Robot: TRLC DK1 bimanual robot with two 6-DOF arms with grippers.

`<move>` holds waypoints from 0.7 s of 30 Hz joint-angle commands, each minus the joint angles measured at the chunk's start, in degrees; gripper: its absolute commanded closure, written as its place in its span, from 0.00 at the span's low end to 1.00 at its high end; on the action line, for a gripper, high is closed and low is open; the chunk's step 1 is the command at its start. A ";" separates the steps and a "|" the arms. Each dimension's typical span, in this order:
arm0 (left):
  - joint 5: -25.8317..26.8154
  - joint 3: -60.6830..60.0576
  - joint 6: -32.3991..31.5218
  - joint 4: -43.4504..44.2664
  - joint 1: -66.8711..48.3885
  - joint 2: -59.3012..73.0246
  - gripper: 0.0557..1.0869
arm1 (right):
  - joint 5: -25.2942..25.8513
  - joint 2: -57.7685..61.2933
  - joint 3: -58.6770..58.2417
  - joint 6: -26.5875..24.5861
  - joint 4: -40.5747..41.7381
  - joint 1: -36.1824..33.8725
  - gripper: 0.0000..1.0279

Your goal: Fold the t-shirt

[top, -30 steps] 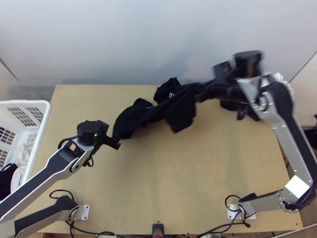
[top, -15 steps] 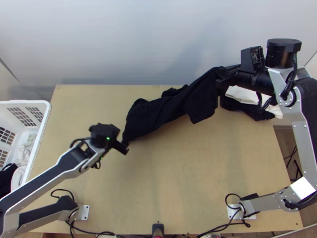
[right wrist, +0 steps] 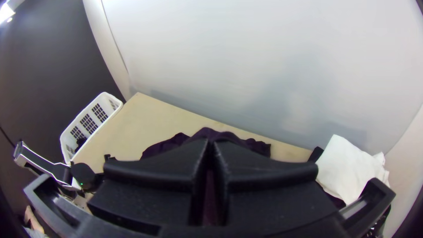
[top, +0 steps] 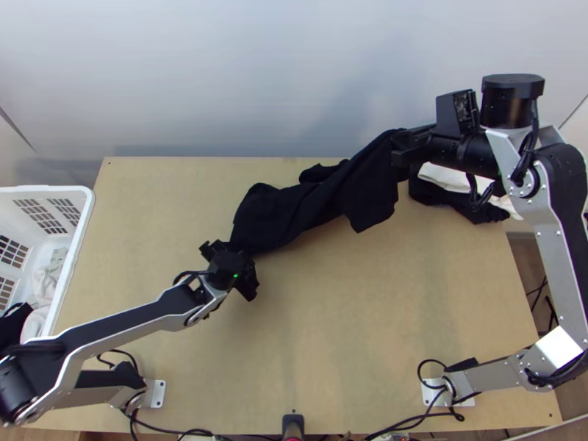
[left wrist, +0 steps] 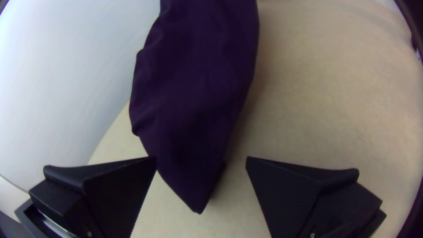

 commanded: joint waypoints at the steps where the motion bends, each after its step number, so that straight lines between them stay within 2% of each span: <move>1: -2.89 -0.13 6.57 11.16 0.96 8.46 0.05 | -0.02 -1.12 -0.11 0.24 -0.60 0.42 0.96; 5: -3.94 1.01 9.12 14.14 2.80 12.07 0.05 | -0.02 -1.82 -0.20 0.24 -1.04 0.42 0.96; 8: -6.31 1.98 13.78 20.12 5.00 15.06 0.05 | -0.02 -2.18 -0.20 0.24 -1.21 0.42 0.96; 15: -6.49 2.60 20.28 20.74 10.54 14.09 0.07 | -0.02 -2.26 -0.29 0.24 -1.13 0.33 0.96; 16: -6.23 1.72 20.90 20.74 11.24 12.86 0.16 | -0.02 -2.26 -0.29 0.24 -1.13 0.25 0.96; 17: -5.70 1.01 21.07 20.74 11.86 11.63 0.32 | -0.02 -2.18 -0.29 0.24 -1.13 -0.02 0.96; 19: -3.77 -0.22 22.30 20.65 13.44 9.96 0.75 | -0.02 -2.18 -0.38 0.15 -1.13 -0.37 0.96; 20: -3.68 -0.83 23.45 20.47 13.96 9.26 0.91 | -0.02 -2.09 -0.38 0.15 -1.13 -0.46 0.96; 21: -3.68 -1.27 24.68 20.47 14.49 8.55 0.96 | -0.02 -2.00 -0.29 0.06 -1.13 -0.54 0.96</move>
